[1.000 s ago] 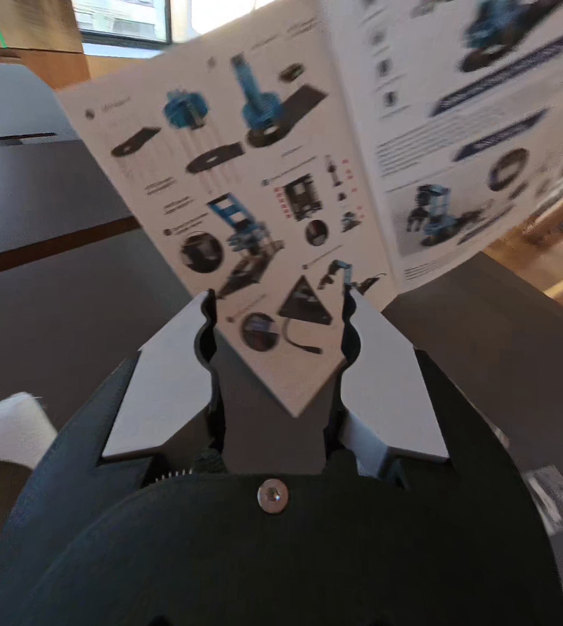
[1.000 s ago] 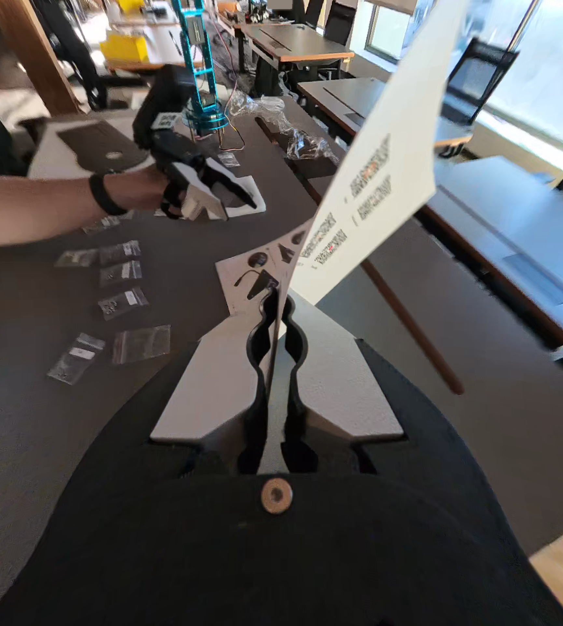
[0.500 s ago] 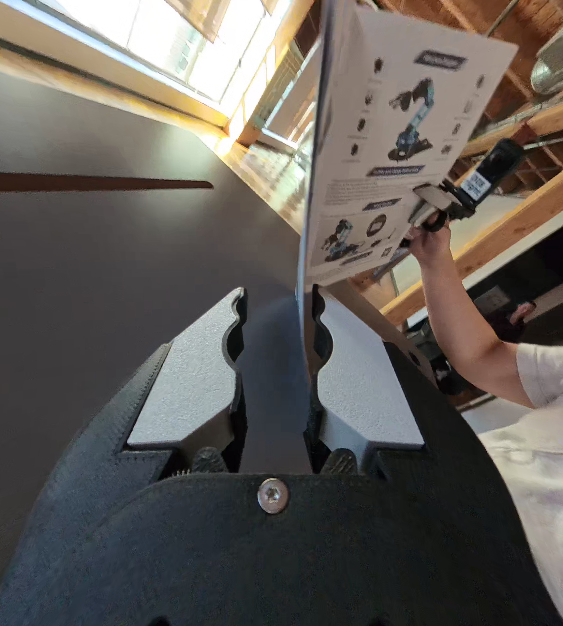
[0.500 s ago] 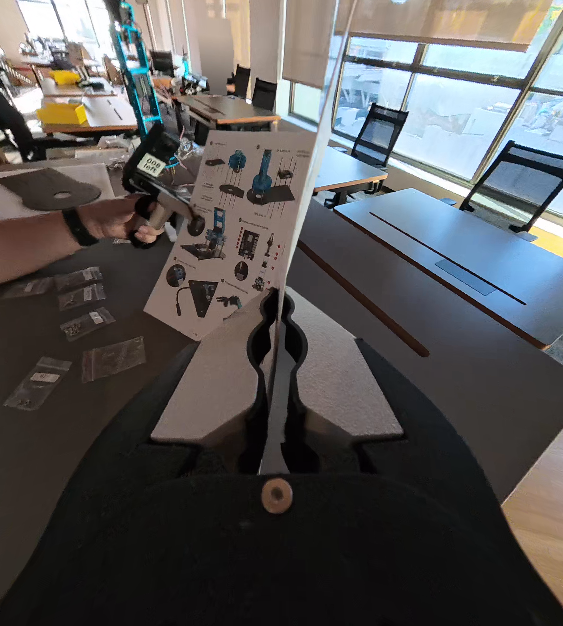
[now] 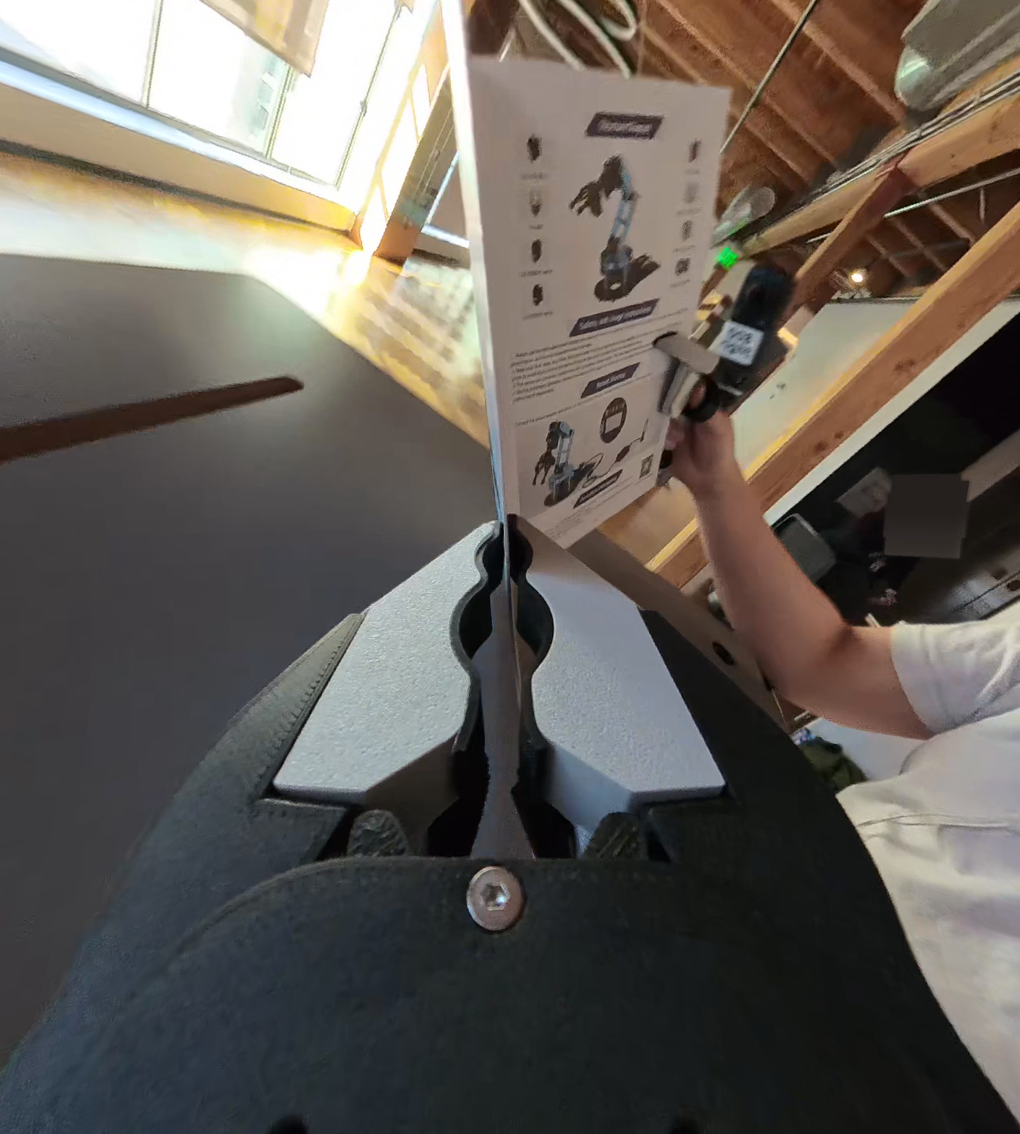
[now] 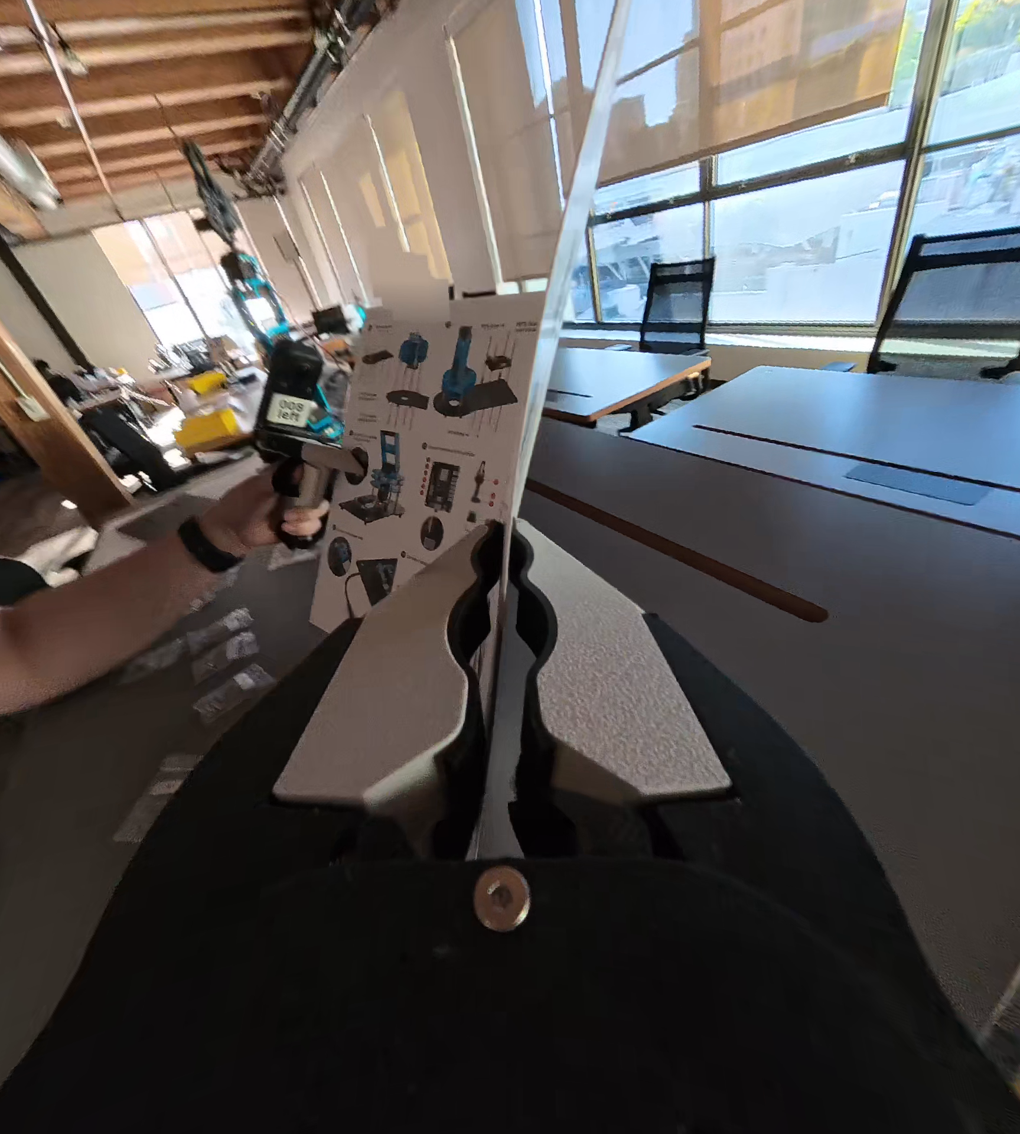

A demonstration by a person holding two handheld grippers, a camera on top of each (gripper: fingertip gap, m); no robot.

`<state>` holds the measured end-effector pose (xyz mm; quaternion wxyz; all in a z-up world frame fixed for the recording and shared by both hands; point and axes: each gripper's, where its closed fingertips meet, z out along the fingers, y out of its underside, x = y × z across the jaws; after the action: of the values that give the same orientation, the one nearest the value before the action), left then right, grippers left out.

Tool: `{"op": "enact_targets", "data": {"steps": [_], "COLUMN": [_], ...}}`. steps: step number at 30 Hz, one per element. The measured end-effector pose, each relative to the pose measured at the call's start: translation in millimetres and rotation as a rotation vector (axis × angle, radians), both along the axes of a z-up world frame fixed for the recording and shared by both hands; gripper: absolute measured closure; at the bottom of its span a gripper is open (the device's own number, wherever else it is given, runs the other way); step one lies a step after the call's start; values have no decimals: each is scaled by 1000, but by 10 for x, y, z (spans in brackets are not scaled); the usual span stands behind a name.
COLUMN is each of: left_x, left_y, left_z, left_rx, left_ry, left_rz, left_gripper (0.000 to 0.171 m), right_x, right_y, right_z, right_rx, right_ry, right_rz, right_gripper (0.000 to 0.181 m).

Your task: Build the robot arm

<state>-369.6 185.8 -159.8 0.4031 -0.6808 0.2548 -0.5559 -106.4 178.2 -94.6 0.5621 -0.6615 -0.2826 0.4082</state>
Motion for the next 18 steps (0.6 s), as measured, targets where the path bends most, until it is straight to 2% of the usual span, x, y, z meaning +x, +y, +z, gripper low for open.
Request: {"op": "enact_targets", "data": {"steps": [3,6,9,13,15,18], "left_x": [-59,-163,-245,-286,-264,-240], "left_y": [-11,-103,-324,-425,-458,-520], "left_z": [430,890,1236,1339,1348,1412], "left_rx": [34,40,44,73,83,124], "left_ry": [-59,-129,-208,-124,-74,-46], "left_rz": [9,0,-28,31,45,48], "left_gripper": [171,171,171,171,171,171], "right_x": [104,126,99,-3,11,-51], "right_y": [-22,-96,-100,-101,51,153], "right_z": [307,584,618,516,473,465], "right_rx": [-11,-103,-201,-189,-242,-219], "right_ry": [125,230,231,176,148,118], "right_rz": [33,115,77,37,-17,-8], "right_gripper": [181,181,181,181,181,181]}}
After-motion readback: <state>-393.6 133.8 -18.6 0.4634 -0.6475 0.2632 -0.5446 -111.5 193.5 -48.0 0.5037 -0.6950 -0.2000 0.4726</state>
